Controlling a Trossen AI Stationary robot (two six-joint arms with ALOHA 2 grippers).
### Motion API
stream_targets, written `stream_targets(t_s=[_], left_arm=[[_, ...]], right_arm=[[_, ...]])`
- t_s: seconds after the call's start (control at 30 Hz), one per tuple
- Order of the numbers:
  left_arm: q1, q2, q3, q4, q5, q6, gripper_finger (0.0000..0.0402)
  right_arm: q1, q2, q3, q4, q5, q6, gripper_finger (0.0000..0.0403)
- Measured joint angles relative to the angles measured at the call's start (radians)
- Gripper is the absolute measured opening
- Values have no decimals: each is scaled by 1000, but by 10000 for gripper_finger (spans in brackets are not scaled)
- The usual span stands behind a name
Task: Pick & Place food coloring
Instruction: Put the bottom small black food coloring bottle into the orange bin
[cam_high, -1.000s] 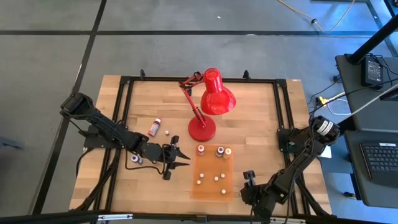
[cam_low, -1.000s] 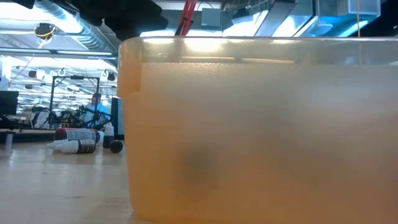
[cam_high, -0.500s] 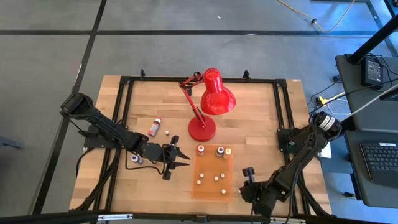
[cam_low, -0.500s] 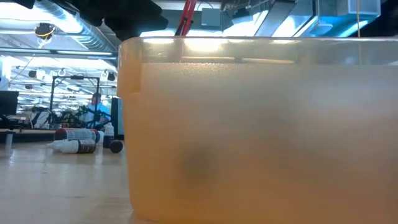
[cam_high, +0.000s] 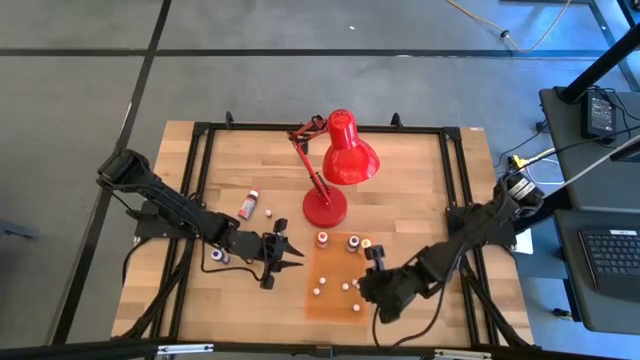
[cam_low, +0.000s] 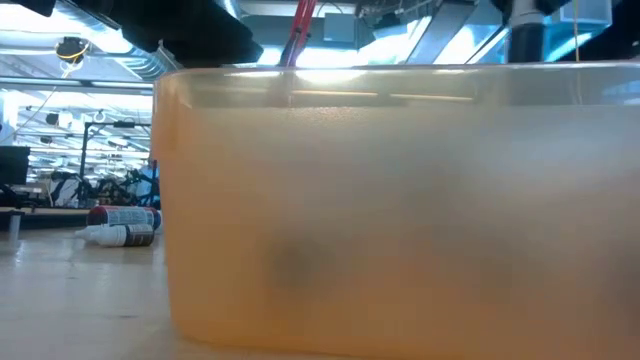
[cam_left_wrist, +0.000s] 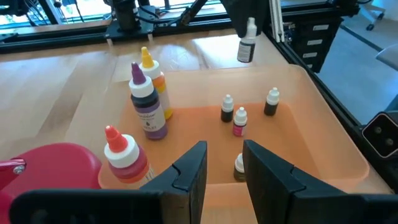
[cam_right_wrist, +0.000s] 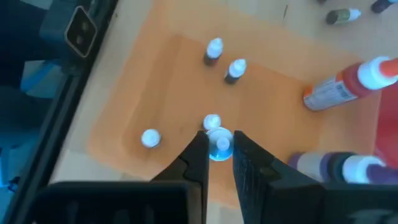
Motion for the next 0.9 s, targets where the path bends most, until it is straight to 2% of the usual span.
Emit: stream_targets(t_s=[0.07,0.27,0.57,0.7,0.9], left_arm=[[0,0,0,-7,0,0,100],[0,0,0,-42,1,0,100],[-2,0,0,-61,3,-3,100],[-2,0,0,-64,8,-16,100],[-2,0,0,-67,19,-27,100]], right_arm=[[-15,13,-2,30,-6,-23,53],[-43,90,-4,127,-126,-90,53],[-42,175,-4,175,-134,-123,53],[-45,212,-4,178,-175,-121,53],[-45,221,-4,180,-177,-120,57]])
